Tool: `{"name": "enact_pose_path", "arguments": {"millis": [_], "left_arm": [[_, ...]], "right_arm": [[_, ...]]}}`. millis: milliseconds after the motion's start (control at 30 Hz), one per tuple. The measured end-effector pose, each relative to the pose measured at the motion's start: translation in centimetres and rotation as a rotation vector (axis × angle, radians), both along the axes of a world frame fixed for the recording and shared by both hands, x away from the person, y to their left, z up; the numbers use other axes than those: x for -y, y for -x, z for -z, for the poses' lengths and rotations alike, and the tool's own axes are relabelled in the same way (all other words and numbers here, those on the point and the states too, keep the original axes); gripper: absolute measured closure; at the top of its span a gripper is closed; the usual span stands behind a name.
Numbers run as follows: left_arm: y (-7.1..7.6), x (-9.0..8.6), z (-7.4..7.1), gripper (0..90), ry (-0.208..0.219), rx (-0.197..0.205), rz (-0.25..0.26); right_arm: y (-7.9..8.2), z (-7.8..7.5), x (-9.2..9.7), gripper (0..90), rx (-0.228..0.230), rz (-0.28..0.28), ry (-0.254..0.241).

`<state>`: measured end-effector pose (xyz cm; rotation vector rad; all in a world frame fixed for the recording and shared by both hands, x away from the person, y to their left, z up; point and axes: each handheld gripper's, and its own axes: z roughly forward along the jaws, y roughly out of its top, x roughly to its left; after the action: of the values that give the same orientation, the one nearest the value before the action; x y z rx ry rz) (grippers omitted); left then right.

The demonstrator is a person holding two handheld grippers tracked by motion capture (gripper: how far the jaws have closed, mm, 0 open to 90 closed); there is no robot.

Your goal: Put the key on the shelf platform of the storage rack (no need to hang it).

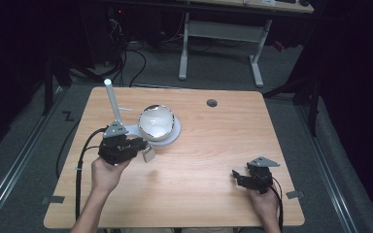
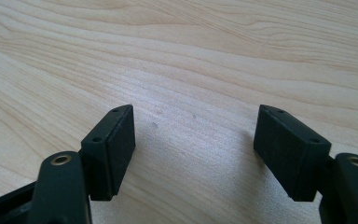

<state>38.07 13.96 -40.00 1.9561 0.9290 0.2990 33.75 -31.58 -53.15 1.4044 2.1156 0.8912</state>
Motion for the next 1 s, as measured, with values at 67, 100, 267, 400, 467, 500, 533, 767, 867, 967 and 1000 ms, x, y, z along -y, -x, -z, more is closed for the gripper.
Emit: {"name": "enact_pose_path", "arguments": {"millis": [67,100,267,400,467,500,533,767,867,967,1000], "left_arm": [[-0.3,0.1,-0.2,74.6,0.0,-0.001,0.002],[-0.4,0.2,-0.4,74.6,-0.003,0.0,0.004],[-1.1,0.6,-1.3,74.7,0.007,0.009,0.011],[-1.7,1.2,-2.0,74.6,0.0,0.016,0.021],[-2.0,1.5,-2.3,74.6,-0.006,0.02,0.023],[-2.1,1.6,-2.4,74.6,-0.005,0.022,0.024],[-2.2,1.7,-2.5,74.6,-0.005,0.023,0.024],[-3.3,2.3,-3.0,74.6,-0.014,0.03,0.013],[-3.7,2.5,-3.1,74.6,-0.018,0.03,0.004],[-4.2,2.7,-3.3,74.6,-0.023,0.03,-0.004],[-4.4,2.7,-3.4,74.6,-0.026,0.03,-0.006]], "right_arm": [[0.0,0.0,0.0,29.7,0.0,0.0,0.0],[0.0,0.0,0.0,29.7,0.0,0.0,0.0],[0.0,0.0,0.0,29.6,0.0,-0.001,0.002],[0.0,0.0,0.0,29.6,0.0,-0.002,0.002],[0.0,0.0,0.0,29.6,0.0,-0.002,0.002],[0.0,0.0,0.0,29.6,0.0,-0.002,0.002],[0.0,0.0,0.0,29.6,0.0,-0.003,0.002],[0.0,0.0,0.0,29.6,0.001,-0.005,0.002],[0.0,0.0,0.0,29.6,0.0,-0.005,0.002],[0.0,0.0,0.0,29.6,0.0,-0.004,0.001],[0.0,0.0,0.0,29.6,0.0,-0.004,0.001]]}}
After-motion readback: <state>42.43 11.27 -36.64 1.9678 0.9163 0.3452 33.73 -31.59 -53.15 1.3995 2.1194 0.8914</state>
